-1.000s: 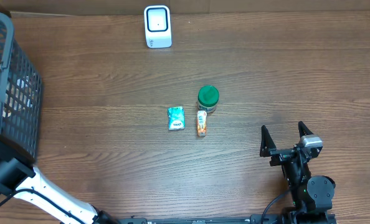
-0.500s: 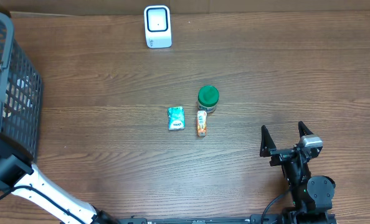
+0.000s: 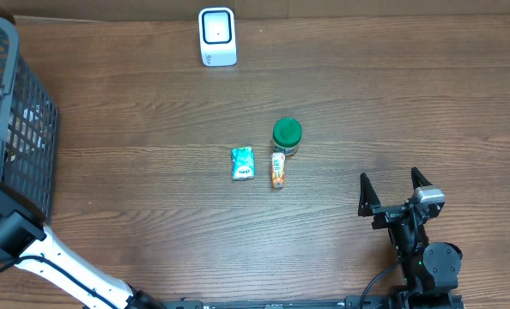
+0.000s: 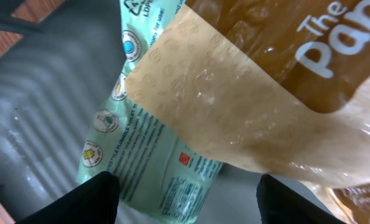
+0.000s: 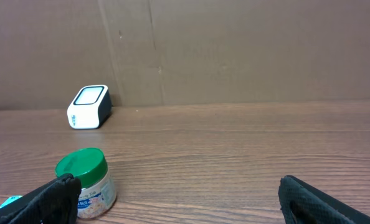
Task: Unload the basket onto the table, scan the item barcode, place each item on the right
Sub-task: 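Reach left gripper into basket and grasp another wipes packet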
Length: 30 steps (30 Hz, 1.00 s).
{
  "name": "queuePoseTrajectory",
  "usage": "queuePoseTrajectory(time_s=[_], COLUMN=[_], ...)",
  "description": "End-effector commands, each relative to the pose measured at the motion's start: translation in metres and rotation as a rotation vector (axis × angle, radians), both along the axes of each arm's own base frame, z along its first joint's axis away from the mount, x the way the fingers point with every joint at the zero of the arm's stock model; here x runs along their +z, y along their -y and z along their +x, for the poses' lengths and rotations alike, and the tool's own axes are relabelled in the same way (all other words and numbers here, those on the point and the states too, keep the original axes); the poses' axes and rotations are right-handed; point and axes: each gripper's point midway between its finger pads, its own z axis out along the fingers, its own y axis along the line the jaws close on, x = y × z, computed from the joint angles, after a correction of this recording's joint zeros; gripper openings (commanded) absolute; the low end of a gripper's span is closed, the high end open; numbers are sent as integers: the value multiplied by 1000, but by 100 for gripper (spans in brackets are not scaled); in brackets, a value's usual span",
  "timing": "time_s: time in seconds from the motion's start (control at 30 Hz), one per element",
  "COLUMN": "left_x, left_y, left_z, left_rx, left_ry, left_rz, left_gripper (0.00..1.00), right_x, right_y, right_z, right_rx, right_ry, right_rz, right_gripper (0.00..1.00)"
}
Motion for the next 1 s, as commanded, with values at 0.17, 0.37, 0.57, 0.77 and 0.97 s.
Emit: queuePoseTrajectory(time_s=[0.17, 0.37, 0.57, 0.77, 0.97], left_x=[-44, -42, -5, 87, 172], left_y=[12, 16, 18, 26, 52], left_z=[-18, -22, -21, 9, 24], left_rx=[-37, -34, 29, 15, -18], left_ry=[-83, -94, -70, 173, 429], left_rz=[-52, -67, -63, -30, -11], left_gripper=[68, 4, 4, 4, 4], right_x=[-3, -3, -3, -3, -3], right_y=[-1, -1, -1, -1, -1], right_z=[0, 0, 0, 0, 0], right_rx=[5, 5, 5, 5, 5], right_ry=[0, 0, 0, 0, 0], right_rz=[4, 4, 4, 4, 4], right_gripper=[100, 100, 100, 100, 100])
